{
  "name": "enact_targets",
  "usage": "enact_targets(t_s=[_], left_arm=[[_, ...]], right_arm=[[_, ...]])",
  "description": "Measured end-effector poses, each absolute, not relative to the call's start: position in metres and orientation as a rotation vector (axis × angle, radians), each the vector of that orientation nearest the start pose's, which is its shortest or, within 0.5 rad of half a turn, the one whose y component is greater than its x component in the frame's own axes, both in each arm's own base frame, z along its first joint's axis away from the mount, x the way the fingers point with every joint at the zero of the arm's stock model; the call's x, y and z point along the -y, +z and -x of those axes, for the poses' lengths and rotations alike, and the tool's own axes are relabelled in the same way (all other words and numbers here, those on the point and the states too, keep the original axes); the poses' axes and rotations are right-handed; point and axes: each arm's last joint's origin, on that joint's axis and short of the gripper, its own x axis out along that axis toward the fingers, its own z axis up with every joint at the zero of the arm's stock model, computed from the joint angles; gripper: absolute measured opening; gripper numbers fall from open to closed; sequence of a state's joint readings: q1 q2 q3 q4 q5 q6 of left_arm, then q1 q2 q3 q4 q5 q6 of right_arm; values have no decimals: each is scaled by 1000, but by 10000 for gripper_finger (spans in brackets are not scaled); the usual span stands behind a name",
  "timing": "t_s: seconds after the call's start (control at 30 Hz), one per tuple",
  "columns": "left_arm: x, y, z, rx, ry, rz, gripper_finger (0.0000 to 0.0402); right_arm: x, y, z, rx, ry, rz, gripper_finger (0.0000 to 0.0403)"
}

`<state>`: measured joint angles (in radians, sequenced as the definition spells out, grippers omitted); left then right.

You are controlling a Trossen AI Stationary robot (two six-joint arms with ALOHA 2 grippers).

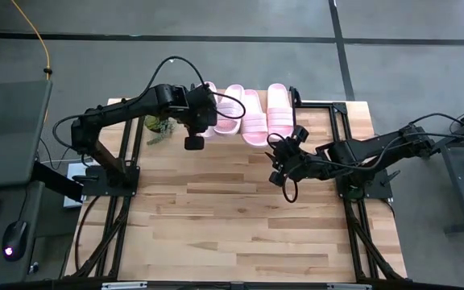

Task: Pick and place slides into the shelf
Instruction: Adjust the pink slide

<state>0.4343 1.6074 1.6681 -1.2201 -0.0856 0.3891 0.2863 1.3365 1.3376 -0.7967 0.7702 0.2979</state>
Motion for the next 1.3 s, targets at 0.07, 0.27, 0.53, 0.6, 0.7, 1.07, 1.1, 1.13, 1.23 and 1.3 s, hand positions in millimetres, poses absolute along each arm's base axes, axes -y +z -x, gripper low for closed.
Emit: enact_targets(t_s=[0.07, 0.27, 0.53, 0.6, 0.7, 1.07, 1.1, 1.13, 1.23, 1.3], left_arm=[[-136, 347, -281, -1234, 228, -140, 1], [-147, 322, -276, -1301, 232, -109, 1], [-159, 303, -265, -1361, 255, -65, 0], [-159, 302, -265, -1364, 255, -61, 1], [-158, 302, -264, -1376, 265, -67, 0], [-161, 308, -267, -1352, 312, -100, 0], [-162, 309, -268, -1342, 317, -103, 0], [-163, 310, -268, -1335, 319, -105, 0], [-163, 311, -270, -1317, 324, -110, 0], [-163, 311, -271, -1302, 300, -98, 0]], right_arm=[[-56, 357, -260, -613, -552, 119, 142], [-56, 357, -260, -611, -552, 109, 142], [-57, 357, -261, -617, -522, 90, 142], [-57, 357, -261, -616, -522, 79, 142], [-57, 357, -261, -614, -523, 75, 142], [-57, 357, -261, -615, -520, 66, 142], [-57, 357, -261, -615, -520, 66, 142], [-57, 357, -261, -615, -520, 66, 142], [-57, 357, -261, -614, -520, 65, 142], [-57, 357, -261, -615, -520, 66, 142]])
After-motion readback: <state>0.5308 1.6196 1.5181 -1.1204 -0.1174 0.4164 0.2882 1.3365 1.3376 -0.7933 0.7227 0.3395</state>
